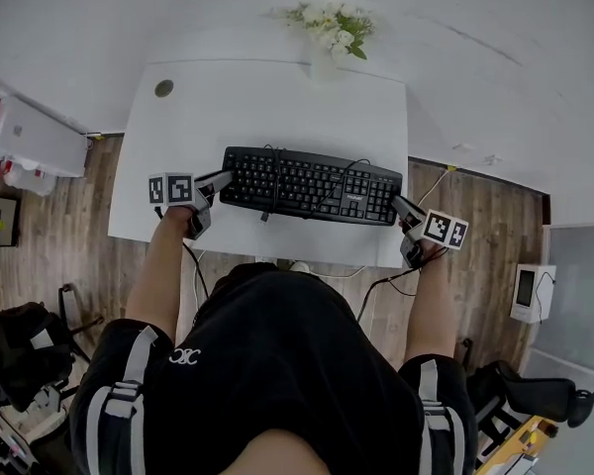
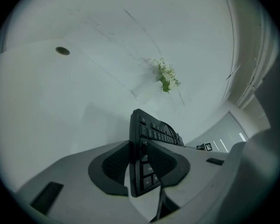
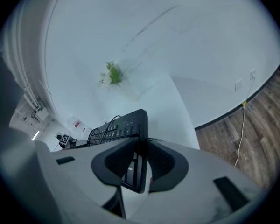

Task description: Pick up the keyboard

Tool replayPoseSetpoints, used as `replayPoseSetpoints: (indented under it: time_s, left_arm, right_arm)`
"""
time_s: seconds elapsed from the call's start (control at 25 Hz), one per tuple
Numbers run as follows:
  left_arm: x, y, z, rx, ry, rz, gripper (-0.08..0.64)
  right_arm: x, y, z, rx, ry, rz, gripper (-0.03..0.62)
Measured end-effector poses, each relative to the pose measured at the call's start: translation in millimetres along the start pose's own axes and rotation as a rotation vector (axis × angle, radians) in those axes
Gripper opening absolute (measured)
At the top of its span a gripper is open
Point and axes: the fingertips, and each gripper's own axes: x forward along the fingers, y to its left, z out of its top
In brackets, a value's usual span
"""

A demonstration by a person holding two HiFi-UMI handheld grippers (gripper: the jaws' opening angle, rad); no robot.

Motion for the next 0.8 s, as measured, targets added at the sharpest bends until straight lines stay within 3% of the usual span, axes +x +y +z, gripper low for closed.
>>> replayPoseSetpoints:
  time_s: [0.44,0.8]
  left_arm:
    - [-31.7,-86.3,100.6,0.172,-0.259,-0.125,0.118]
    - [-71.8,-146.3,176.9,0.36,-0.432,-0.156,0.12]
  right_arm:
    - [-46.3,73.4,117.7,-0.209,-0.237,0.077,0.092]
    - [-90.7,136.5,192.3,-0.355,-0.407,0.126,0.092]
